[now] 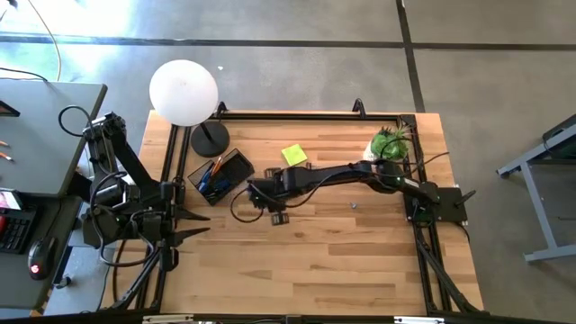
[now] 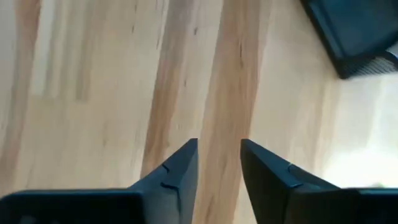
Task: Pick and place office supplies into organizer
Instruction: Put the black binder clip into the black mesh desk organizer
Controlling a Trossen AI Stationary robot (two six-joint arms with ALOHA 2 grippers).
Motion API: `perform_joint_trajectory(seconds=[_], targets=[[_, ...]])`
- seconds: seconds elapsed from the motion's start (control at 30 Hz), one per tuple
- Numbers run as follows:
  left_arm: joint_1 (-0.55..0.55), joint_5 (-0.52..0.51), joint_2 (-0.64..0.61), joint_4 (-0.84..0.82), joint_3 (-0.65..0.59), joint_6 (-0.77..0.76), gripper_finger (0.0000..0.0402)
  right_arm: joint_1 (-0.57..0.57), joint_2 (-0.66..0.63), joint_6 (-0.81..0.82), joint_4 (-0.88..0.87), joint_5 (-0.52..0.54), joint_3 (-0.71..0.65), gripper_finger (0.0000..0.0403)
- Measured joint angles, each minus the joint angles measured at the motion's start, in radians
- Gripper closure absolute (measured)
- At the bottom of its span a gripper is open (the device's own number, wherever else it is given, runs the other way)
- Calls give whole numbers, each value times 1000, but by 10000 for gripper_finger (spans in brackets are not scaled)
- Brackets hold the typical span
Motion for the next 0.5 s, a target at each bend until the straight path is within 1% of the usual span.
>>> perform_joint_trajectory(seconds=[0.17, 0.27, 0.4, 0.5], targets=[[0, 0, 0, -1, 0, -13, 323, 56, -101, 11, -145, 104, 0, 314], [0, 1, 0, -2, 0, -22, 323, 56, -181, 48, -269, 158, 0, 327], [0, 3, 0, -2, 0, -22, 323, 36, -280, 150, -432, 183, 0, 341], [0, 3, 0, -2, 0, -22, 323, 27, -324, 187, -489, 191, 0, 347]])
